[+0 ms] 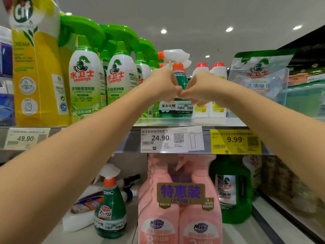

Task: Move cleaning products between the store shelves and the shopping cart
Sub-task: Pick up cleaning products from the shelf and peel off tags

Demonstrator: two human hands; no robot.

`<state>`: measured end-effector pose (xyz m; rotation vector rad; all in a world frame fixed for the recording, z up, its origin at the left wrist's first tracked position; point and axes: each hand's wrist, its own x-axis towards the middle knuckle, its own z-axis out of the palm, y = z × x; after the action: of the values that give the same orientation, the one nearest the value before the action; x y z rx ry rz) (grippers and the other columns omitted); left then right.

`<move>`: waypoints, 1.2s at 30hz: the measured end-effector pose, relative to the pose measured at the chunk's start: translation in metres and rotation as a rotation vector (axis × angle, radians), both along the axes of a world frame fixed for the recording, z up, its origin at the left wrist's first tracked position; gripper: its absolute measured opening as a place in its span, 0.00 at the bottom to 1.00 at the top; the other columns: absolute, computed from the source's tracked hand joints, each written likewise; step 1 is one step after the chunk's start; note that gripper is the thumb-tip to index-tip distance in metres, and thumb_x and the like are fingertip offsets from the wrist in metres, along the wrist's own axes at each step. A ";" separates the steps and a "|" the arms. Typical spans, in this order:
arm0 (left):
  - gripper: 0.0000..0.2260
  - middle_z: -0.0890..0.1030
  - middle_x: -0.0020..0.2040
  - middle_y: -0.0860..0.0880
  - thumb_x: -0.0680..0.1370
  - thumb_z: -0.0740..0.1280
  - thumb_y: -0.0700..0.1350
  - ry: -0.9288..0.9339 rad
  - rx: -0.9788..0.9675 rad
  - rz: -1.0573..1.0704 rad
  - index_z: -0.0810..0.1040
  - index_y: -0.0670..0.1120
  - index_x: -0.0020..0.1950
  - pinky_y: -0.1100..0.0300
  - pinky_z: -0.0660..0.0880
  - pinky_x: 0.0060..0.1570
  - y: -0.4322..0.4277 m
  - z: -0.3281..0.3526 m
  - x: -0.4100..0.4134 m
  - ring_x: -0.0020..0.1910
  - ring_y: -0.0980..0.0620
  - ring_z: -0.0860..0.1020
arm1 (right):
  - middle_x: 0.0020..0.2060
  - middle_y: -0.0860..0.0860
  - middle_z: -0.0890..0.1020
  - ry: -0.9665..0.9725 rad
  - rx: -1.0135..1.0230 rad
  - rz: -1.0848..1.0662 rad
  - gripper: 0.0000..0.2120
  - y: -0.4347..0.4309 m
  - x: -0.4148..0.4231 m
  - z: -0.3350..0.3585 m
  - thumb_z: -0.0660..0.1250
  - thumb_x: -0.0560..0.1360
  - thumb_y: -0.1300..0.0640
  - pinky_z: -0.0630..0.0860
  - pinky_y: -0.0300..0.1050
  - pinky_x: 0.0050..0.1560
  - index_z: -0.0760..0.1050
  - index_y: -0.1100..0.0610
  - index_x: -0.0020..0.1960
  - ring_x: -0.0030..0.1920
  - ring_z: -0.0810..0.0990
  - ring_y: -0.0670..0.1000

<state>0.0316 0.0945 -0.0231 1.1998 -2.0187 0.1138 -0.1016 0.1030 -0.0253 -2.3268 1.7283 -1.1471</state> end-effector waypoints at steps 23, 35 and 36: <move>0.07 0.83 0.38 0.53 0.74 0.67 0.48 0.561 0.100 -0.278 0.80 0.46 0.48 0.64 0.78 0.37 0.159 -0.179 0.085 0.39 0.57 0.82 | 0.40 0.47 0.85 -0.440 -0.082 0.712 0.04 0.119 0.057 -0.180 0.71 0.75 0.59 0.79 0.37 0.42 0.82 0.53 0.50 0.40 0.83 0.43; 0.15 0.79 0.56 0.47 0.77 0.69 0.41 0.556 0.216 0.335 0.74 0.42 0.62 0.64 0.74 0.53 0.056 -0.307 0.150 0.55 0.53 0.76 | 0.58 0.50 0.73 -0.505 0.434 0.527 0.15 0.049 0.134 -0.313 0.63 0.75 0.59 0.74 0.48 0.62 0.66 0.46 0.59 0.59 0.74 0.48; 0.18 0.77 0.58 0.46 0.76 0.70 0.40 0.553 0.240 0.342 0.72 0.41 0.64 0.69 0.72 0.50 0.047 -0.313 0.153 0.55 0.53 0.75 | 0.54 0.49 0.73 -0.484 0.461 0.477 0.13 0.041 0.139 -0.316 0.64 0.75 0.61 0.75 0.44 0.55 0.68 0.49 0.57 0.54 0.74 0.48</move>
<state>0.1843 0.1413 -0.3359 1.5222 -1.3633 -0.2742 0.0379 0.1445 -0.3415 -1.8349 1.0521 -0.9787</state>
